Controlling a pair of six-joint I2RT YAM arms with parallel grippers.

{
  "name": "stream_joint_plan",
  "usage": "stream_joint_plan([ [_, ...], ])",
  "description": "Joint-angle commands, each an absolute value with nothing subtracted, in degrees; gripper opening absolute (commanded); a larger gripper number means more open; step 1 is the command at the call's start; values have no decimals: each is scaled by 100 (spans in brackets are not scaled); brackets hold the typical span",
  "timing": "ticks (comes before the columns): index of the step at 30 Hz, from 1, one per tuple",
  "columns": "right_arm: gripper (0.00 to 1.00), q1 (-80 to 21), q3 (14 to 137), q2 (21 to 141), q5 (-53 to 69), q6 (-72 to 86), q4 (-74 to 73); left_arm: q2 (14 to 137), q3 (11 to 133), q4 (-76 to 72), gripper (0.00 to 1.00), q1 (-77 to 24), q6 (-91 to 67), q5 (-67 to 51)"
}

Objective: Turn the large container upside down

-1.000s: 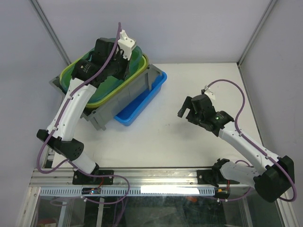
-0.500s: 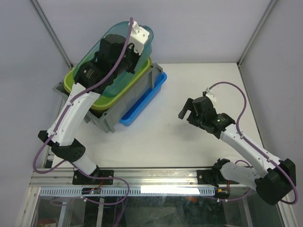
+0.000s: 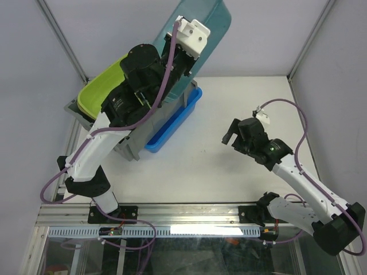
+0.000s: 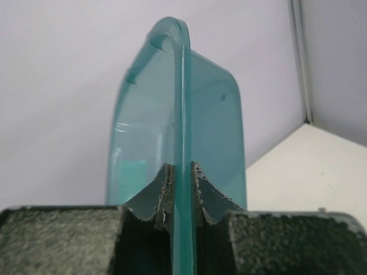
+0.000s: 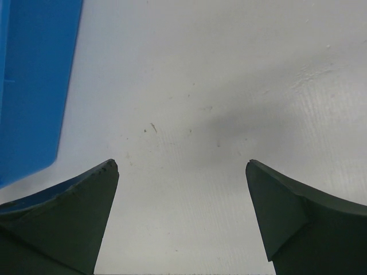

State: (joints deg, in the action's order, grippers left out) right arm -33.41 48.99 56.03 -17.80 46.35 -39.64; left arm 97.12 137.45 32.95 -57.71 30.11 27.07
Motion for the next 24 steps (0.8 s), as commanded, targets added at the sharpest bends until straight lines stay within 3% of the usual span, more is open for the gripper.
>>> stream_joint_plan([
  [1,98,-3353,5829,5036,-2965,4399,-4598,9741,14087,1809,0,-6228,3422,2731],
  [12,95,-3352,8110,3468,-5563,3964,-5911,9903,13976,1593,0,-6477,1073,1512],
  [24,93,-3349,7941,2882,-5328,3790,-5627,9985,11632,414,0,-6192,-512,2164],
])
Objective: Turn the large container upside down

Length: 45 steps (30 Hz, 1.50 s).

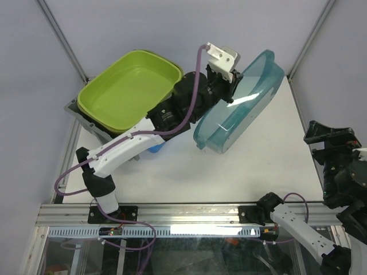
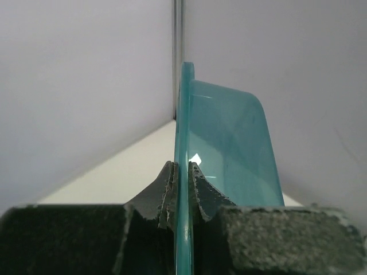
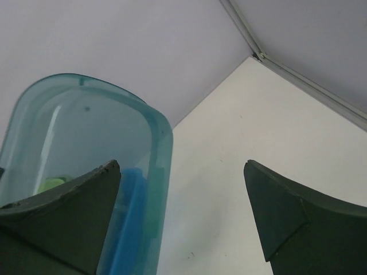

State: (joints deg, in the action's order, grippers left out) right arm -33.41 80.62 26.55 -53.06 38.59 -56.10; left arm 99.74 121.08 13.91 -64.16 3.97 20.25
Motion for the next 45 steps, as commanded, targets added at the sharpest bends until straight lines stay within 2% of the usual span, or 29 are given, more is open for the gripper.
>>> stream_joint_plan([
  [1,93,-3349,7937,2913,-5298,3761,-5614,10015,11444,311,0,-6075,-713,2037],
  [7,93,-3356,7942,3038,-5210,3571,-5472,10317,10559,-402,0,-5282,-2380,849],
  [12,93,-3353,7823,3101,-4988,3645,-5435,10992,10321,-1044,0,-4908,-3741,470],
  [17,93,-3355,7721,3200,-4587,3775,-5479,11984,10784,-1266,0,-4810,-4817,376],
  [21,93,-3349,7694,3305,-4395,3847,-5603,12620,11209,-1048,0,-4811,-5437,784],
  [26,93,-3350,7629,3373,-4246,3914,-5806,13109,11367,-851,0,-4824,-5666,915],
  [27,93,-3351,7587,3375,-4218,3930,-5850,13179,11392,-803,3,-4833,-5683,886],
  [28,93,-3351,7532,3383,-4192,3955,-5881,13228,11411,-757,18,-4835,-5693,862],
  [29,94,-3356,7447,3406,-4129,4011,-5980,13285,11444,-599,66,-4828,-5653,786],
  [31,94,-3351,7397,3441,-4080,4072,-6077,13284,11520,-401,97,-4832,-5505,690],
  [39,95,-3349,7023,3713,-3572,4235,-6313,12555,11920,676,99,-4888,-4084,777],
  [45,95,-3350,6311,3887,-2935,4903,-6490,11127,11640,1321,99,-5049,-3247,732],
])
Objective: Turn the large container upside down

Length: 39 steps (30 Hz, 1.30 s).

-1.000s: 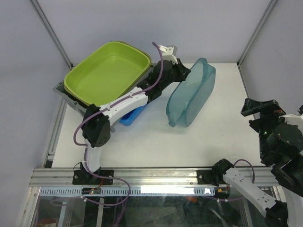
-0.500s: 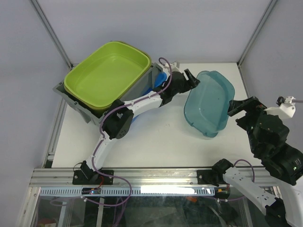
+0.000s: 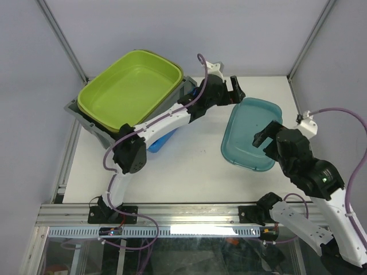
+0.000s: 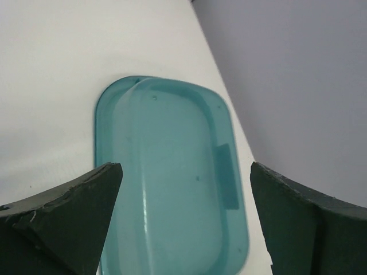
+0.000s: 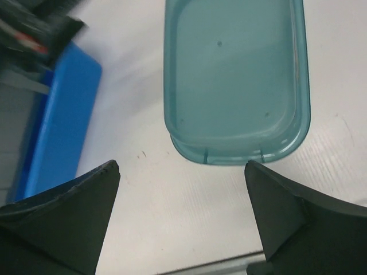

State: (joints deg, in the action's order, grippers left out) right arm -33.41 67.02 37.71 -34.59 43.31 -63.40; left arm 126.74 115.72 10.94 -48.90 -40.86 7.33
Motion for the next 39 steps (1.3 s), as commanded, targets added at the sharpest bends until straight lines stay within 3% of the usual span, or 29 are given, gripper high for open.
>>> stream_joint_plan([
  [1,95,-3353,6133,3893,-2843,5067,-6467,10830,11516,1390,99,-5109,-3096,836],
  [10,95,-3349,4238,4558,-866,5259,-4131,8589,9803,1519,99,-5496,-2281,1502],
  [16,99,-3057,3884,5695,-1202,5036,-2909,7560,8566,1836,99,-5744,-1977,1457],
  [23,99,-1519,4126,6984,-1290,4360,-2023,6545,7156,2059,99,-6093,-2382,756],
  [33,99,269,5137,8407,-1685,3732,-1573,6563,6668,2325,99,-6641,-2673,539],
  [39,99,395,5821,8219,-1260,3454,-1810,6464,6751,2399,99,-6784,-2643,675],
])
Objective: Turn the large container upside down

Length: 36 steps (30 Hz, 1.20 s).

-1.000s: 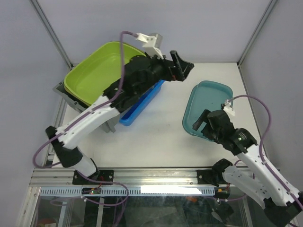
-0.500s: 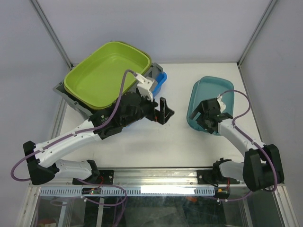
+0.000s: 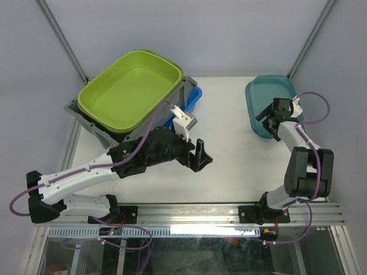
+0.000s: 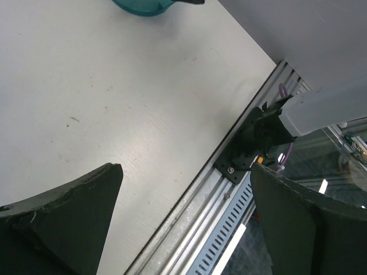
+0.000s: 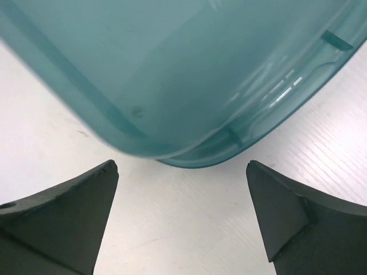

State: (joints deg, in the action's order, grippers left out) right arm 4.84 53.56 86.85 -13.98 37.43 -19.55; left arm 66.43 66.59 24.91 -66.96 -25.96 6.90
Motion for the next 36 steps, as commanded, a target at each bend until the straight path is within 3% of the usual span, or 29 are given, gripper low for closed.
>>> stream_joint_plan([
  [1,99,290,5780,8038,-1132,3421,-1796,6432,6726,2394,99,-6792,-2660,729],
  [7,99,-898,5593,7642,-1183,3341,-1427,6448,7159,2621,99,-6803,-2490,1005],
  [14,99,-706,7115,9567,-1074,2908,-1480,6637,8805,4093,99,-6803,-2430,1898],
  [19,99,-273,8368,10973,-1082,2931,-1948,6489,9286,4525,99,-6803,-2425,2613],
  [22,99,-147,8596,11197,-1141,2911,-1946,6495,9393,4666,99,-6798,-2460,2800],
  [30,99,-647,8389,10304,178,2661,-1921,6682,9763,4872,99,-6798,-2179,3807],
  [33,99,-1186,7906,9479,422,2638,-1888,6963,10496,5360,99,-6680,-1982,4526],
  [36,99,-1626,7181,8593,384,2836,-1852,7492,11595,6112,99,-5818,-1867,4161],
])
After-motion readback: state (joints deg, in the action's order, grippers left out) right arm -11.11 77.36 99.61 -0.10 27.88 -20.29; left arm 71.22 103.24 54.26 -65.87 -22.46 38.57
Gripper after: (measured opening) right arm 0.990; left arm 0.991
